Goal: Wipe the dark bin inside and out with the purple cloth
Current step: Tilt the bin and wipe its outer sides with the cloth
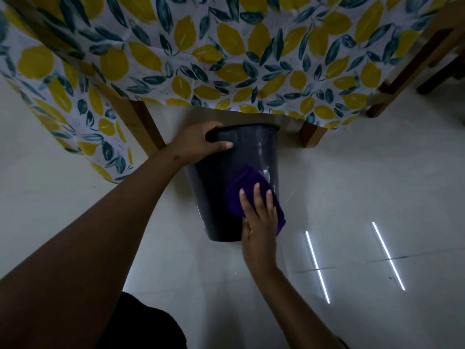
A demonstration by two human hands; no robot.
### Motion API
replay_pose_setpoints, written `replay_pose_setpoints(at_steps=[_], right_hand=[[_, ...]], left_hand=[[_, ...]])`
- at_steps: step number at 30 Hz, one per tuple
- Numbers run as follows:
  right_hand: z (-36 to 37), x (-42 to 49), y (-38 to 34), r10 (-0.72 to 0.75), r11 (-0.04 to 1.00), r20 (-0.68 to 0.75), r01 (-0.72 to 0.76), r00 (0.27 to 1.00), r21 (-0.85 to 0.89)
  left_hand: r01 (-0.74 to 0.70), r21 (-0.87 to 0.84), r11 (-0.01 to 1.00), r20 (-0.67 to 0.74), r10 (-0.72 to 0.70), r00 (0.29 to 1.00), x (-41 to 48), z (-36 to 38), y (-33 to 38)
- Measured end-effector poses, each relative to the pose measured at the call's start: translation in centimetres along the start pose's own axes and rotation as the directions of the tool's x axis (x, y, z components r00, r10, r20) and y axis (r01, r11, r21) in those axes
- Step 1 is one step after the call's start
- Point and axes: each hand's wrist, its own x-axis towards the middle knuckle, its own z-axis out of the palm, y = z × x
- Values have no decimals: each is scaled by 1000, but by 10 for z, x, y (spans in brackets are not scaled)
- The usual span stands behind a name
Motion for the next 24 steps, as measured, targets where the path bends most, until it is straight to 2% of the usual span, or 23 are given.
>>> replay_pose_setpoints(at_steps=[4, 10, 14, 18, 22, 24], right_hand=[[-5, 17, -4, 0, 999, -15, 0, 1000, 33], [-26, 80, -3, 39, 977, -4, -37, 999, 209], [-12, 40, 5, 105, 972, -33, -96, 994, 213], [1, -4, -1, 76, 991, -61, -69, 995, 114], [-10, 38, -7, -10, 994, -69, 18, 998, 108], [-20, 68, -5, 31, 978, -67, -16, 997, 209]], left_hand=[[3, -43, 999, -18, -4, 1000, 2, 1, 5], [14, -86, 996, -23, -16, 1000, 0, 1, -2], [35, -106, 994, -56, -41, 998, -2, 2, -7], [6, -85, 996, -18, -7, 1000, 0, 0, -5], [-5, -84, 996, 16, 6, 1000, -2, 1, 1], [-4, -93, 996, 13, 5, 1000, -3, 1, 0]])
